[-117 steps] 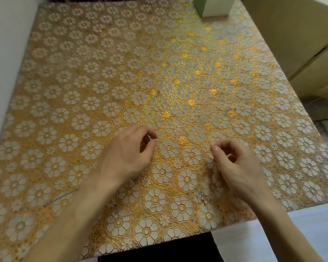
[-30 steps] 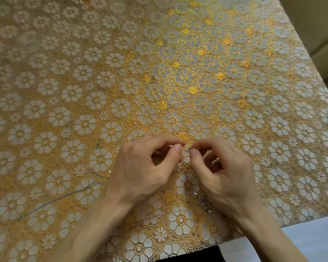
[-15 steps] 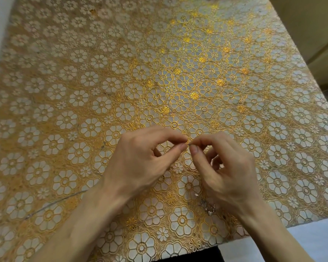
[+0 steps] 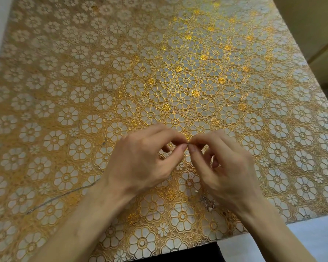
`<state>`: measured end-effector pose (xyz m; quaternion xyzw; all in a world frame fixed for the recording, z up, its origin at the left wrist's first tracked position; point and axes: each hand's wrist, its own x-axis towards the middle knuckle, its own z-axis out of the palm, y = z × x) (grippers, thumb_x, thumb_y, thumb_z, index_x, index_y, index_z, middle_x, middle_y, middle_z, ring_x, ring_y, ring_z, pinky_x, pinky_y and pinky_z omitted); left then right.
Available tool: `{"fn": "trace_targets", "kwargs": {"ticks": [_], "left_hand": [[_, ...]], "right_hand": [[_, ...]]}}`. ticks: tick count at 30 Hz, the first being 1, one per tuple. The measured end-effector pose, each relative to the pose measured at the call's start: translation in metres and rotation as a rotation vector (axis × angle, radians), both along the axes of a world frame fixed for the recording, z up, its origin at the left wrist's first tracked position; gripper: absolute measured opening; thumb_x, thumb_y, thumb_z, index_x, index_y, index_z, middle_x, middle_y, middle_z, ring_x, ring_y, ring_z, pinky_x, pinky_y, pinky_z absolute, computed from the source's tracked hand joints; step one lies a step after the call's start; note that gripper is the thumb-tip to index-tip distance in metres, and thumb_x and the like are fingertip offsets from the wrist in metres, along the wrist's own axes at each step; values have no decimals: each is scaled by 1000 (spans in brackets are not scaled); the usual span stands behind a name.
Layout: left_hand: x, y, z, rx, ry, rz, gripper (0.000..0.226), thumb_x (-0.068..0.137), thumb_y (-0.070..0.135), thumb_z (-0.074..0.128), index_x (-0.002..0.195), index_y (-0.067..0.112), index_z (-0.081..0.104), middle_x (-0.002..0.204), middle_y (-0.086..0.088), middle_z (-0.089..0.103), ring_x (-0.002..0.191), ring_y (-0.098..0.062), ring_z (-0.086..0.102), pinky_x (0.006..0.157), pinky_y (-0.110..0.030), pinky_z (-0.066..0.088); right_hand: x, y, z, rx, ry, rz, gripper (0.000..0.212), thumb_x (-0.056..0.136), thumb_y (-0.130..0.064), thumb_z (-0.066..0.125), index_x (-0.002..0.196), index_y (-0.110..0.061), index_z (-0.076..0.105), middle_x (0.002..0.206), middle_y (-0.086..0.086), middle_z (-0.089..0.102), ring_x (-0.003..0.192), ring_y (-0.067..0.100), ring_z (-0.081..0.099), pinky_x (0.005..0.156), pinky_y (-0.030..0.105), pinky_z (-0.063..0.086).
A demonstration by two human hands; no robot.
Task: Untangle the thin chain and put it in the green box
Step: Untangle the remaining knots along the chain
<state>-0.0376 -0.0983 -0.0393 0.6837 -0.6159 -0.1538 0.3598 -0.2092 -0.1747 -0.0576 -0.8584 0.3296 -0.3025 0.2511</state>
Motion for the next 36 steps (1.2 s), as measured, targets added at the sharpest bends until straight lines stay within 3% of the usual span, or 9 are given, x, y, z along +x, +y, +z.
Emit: {"fn": "trace_targets", "kwargs": {"ticks": [8, 20, 24, 27, 30, 33, 36], "left_hand": [[1, 0, -1, -5, -104, -17, 18, 93, 38, 63, 97, 26, 76, 91, 12, 71, 69, -7, 67, 55, -34, 56], [-4, -3, 3, 2, 6, 55, 9, 86, 34, 67, 85, 27, 71, 84, 15, 68, 64, 1, 66, 54, -32, 54], [-12, -3, 3, -10, 93, 142, 5, 83, 31, 71, 83, 26, 71, 80, 15, 68, 63, -1, 66, 58, -25, 53], [-19, -2, 4, 30, 275, 241, 4, 84, 27, 76, 81, 25, 73, 74, 15, 69, 61, -5, 66, 55, -13, 46], [-21, -1, 2, 98, 506, 281, 7, 83, 31, 75, 82, 24, 73, 73, 11, 71, 60, -14, 69, 52, -27, 53], [-21, -1, 0, 103, 571, 290, 11, 80, 34, 70, 81, 23, 73, 77, 7, 72, 64, -23, 71, 58, -41, 57], [-20, -1, -1, 112, 614, 297, 13, 79, 34, 71, 81, 22, 73, 77, 5, 73, 65, -27, 71, 59, -46, 57]], "right_hand": [[-1, 0, 0, -19, 41, 32, 10, 98, -26, 61, 98, -19, 68, 86, -11, 59, 60, 8, 52, 53, 30, 47], [4, 4, 0, -21, -4, -2, 9, 97, -24, 61, 95, -18, 66, 86, -8, 59, 57, 10, 54, 53, 32, 47], [9, 8, 1, 45, -81, -59, 7, 95, -23, 63, 93, -16, 66, 87, -7, 62, 60, 8, 57, 53, 25, 47], [14, 10, 2, 114, -170, -111, 5, 92, -22, 64, 90, -18, 66, 86, -11, 62, 64, 2, 58, 53, 13, 44], [19, 13, 1, 172, -222, -130, 3, 91, -24, 64, 89, -22, 65, 84, -12, 61, 63, 5, 59, 49, 14, 43], [20, 16, 1, 233, -247, -148, 7, 90, -24, 66, 90, -30, 62, 82, -13, 63, 63, 7, 60, 47, 15, 43], [21, 18, 1, 331, -263, -170, 9, 88, -21, 68, 86, -29, 64, 79, -13, 64, 62, 10, 60, 45, 18, 43]]}}
